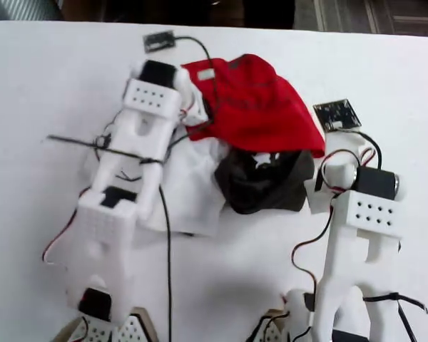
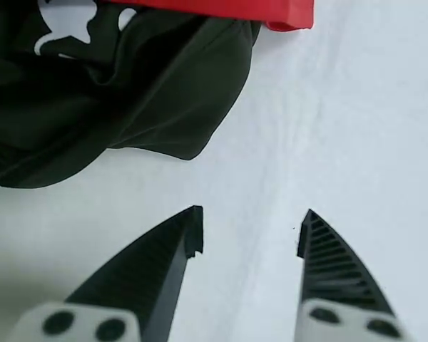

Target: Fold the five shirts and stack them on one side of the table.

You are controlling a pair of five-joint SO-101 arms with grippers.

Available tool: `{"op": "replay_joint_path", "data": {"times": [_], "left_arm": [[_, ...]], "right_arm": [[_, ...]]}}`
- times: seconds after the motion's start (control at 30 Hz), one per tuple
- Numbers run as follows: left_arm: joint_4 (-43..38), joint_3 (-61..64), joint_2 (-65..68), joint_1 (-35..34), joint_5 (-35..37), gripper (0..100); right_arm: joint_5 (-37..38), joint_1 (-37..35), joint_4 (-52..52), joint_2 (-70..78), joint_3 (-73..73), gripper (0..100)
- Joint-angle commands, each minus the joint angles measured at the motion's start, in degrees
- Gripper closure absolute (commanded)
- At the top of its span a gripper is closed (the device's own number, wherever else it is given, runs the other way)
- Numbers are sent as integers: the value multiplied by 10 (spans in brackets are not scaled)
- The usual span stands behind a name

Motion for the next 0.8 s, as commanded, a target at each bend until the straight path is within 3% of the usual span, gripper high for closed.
{"op": "replay_joint_path", "data": {"times": [0.0, 0.07, 0.17, 0.23, 0.3, 0.37, 0.57, 0.77], "left_arm": [[-40, 1, 48, 4, 2, 695], [-50, 1, 81, 8, -15, 697], [-52, 1, 113, 18, -106, 706], [-52, 1, 121, 19, -159, 791], [-48, 1, 122, 14, -188, 972], [-26, 0, 120, -1, -207, 946], [79, -160, 53, -110, -215, 975], [81, -334, -73, -259, -395, 975]], "right_arm": [[5, 3, 6, 0, -26, 779], [5, 3, 6, 0, -26, 779], [5, 3, 6, 0, -26, 779], [5, 3, 6, 0, -26, 779], [5, 3, 7, 0, -26, 779], [5, 3, 15, 0, -26, 779], [5, 4, 19, 0, -26, 779], [5, 4, 17, 0, -26, 779]]}}
